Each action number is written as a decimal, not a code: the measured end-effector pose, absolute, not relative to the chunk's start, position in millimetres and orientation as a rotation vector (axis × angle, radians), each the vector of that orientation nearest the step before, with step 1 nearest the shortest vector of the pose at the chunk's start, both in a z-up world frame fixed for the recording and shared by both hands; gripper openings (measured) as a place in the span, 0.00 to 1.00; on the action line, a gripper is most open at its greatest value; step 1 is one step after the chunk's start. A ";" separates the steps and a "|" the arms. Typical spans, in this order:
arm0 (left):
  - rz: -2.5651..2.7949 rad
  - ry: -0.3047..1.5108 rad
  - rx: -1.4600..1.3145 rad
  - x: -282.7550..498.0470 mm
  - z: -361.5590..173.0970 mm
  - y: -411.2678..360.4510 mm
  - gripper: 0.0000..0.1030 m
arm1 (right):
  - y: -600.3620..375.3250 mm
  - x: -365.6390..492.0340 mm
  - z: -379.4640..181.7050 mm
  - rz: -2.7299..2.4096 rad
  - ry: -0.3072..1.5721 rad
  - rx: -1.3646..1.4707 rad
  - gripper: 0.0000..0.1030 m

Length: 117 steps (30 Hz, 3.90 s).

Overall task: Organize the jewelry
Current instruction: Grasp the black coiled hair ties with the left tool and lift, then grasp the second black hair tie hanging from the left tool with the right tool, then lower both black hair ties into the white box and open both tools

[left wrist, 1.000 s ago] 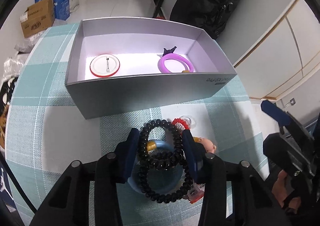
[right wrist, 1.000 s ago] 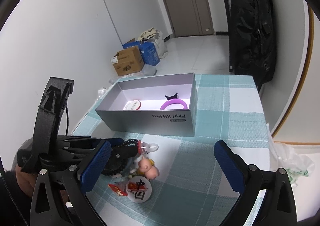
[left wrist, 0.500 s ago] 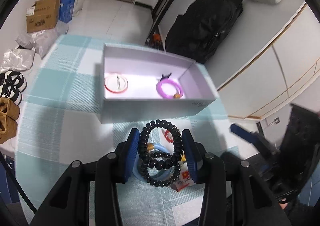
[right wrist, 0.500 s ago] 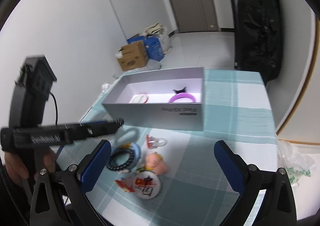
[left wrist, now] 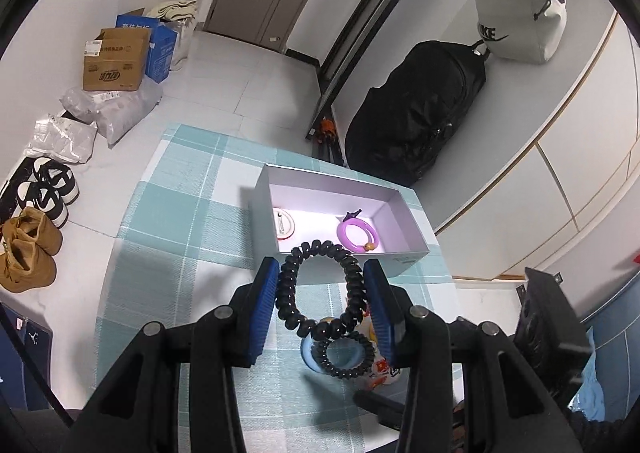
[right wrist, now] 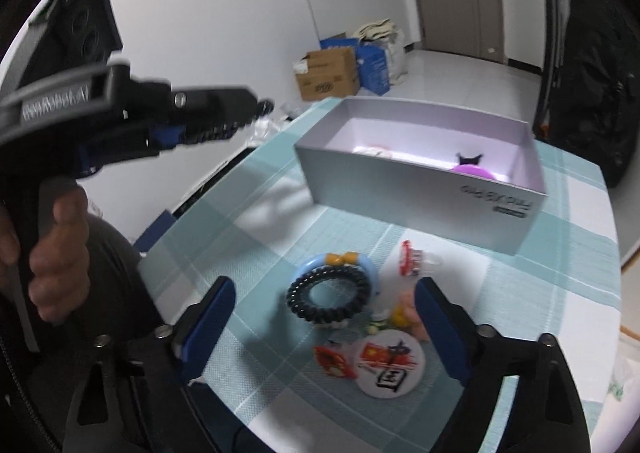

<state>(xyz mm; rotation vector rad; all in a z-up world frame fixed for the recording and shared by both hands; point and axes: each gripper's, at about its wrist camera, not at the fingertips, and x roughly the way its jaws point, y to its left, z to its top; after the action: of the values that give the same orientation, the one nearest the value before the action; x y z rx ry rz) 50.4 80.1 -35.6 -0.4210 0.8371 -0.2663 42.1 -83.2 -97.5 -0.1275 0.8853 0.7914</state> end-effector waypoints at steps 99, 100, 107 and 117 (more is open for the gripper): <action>-0.331 0.898 -0.381 150.3 -52.3 39.1 0.59 | -131.7 187.4 -65.4 0.703 0.811 0.196 0.63; -0.328 0.894 -0.376 148.9 -51.4 39.3 0.63 | -133.5 185.9 -64.3 0.697 0.802 0.200 0.65; -0.299 0.873 -0.336 139.5 -47.7 40.3 0.65 | -141.2 177.5 -57.9 0.678 0.759 0.207 0.72; -0.204 0.813 -0.245 118.1 -36.8 36.1 0.66 | -156.0 162.5 -52.8 0.628 0.719 0.211 0.82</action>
<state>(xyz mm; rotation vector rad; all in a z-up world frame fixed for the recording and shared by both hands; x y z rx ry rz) 118.1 36.1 -36.8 -0.2446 0.8135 -0.2045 162.5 -156.0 -52.8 0.2112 0.7188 0.6281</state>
